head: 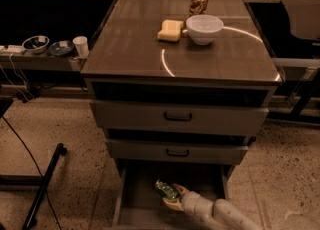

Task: Pick green can from bottom drawer and place on counter

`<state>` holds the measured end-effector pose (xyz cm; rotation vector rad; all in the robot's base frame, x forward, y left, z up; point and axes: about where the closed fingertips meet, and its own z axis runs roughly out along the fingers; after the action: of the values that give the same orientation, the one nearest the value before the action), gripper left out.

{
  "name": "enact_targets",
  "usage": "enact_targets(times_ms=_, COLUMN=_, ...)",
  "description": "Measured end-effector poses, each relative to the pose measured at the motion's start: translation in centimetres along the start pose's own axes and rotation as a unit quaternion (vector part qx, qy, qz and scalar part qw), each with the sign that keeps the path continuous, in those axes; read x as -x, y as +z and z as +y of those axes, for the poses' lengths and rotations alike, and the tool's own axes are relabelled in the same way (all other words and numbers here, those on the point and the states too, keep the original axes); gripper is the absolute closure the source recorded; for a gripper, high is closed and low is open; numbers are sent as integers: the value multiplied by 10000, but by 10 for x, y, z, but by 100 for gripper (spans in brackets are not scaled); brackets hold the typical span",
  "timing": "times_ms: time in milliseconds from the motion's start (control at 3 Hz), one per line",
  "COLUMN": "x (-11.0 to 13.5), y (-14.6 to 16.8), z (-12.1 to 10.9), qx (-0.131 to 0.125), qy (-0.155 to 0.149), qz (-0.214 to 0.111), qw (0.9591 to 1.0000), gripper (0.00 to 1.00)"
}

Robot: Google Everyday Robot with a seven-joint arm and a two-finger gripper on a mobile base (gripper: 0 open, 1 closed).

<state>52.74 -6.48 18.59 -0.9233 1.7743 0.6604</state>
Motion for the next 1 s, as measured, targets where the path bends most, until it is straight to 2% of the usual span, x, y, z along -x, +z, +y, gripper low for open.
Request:
enact_targets(times_ms=333, x=76, y=-64, z=20, qx=232, qy=-567, qz=-945, qw=9936, gripper=100)
enact_targets(times_ms=667, x=93, y=-85, z=37, qx=472, qy=-614, qz=-1305, qw=9884, gripper=100)
enact_targets(times_ms=1000, x=93, y=-85, z=37, qx=478, qy=-617, qz=-1309, qw=9883, gripper=100)
